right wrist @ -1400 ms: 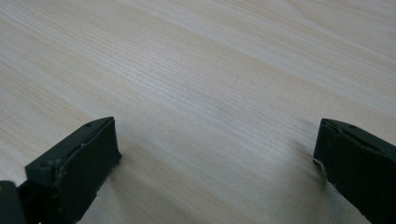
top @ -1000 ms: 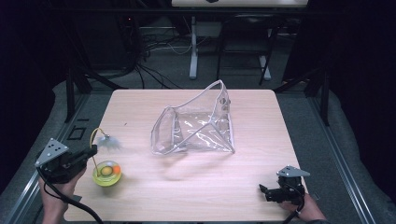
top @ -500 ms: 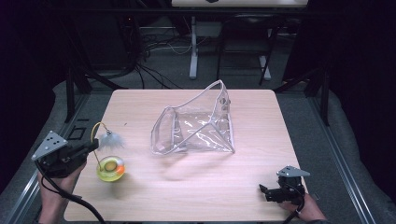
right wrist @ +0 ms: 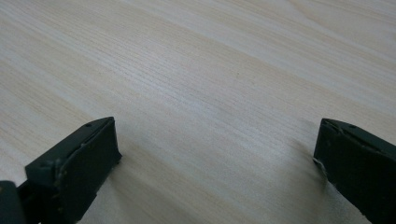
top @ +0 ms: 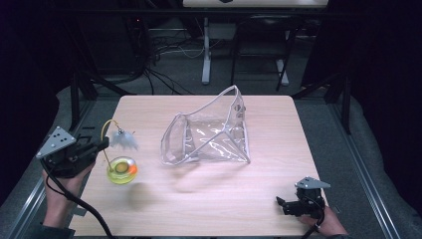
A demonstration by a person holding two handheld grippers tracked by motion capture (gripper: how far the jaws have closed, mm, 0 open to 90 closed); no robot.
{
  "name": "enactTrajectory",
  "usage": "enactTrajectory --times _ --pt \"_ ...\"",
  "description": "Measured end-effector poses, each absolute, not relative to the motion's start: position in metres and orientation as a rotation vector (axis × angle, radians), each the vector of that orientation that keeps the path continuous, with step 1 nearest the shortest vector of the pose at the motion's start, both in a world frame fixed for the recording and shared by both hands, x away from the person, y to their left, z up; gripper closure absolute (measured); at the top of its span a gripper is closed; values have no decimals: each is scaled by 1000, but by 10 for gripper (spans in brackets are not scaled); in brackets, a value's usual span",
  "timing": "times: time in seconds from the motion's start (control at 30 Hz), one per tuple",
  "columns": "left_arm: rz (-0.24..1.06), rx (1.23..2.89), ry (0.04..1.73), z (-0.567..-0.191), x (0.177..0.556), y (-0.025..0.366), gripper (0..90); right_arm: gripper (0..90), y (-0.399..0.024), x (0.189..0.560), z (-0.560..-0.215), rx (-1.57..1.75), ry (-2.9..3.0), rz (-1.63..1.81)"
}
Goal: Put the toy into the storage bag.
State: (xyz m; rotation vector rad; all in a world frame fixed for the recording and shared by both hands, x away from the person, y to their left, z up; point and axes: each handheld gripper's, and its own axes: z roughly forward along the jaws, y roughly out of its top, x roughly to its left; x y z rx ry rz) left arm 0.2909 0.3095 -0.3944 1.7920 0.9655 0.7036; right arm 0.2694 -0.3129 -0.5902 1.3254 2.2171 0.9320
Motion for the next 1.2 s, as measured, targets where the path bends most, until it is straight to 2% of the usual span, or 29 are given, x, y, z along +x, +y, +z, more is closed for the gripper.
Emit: enactTrajectory --times 1.2 --pt "741 1819 825 -346 327 278 884 0 -313 269 -590 1324 2218 934"
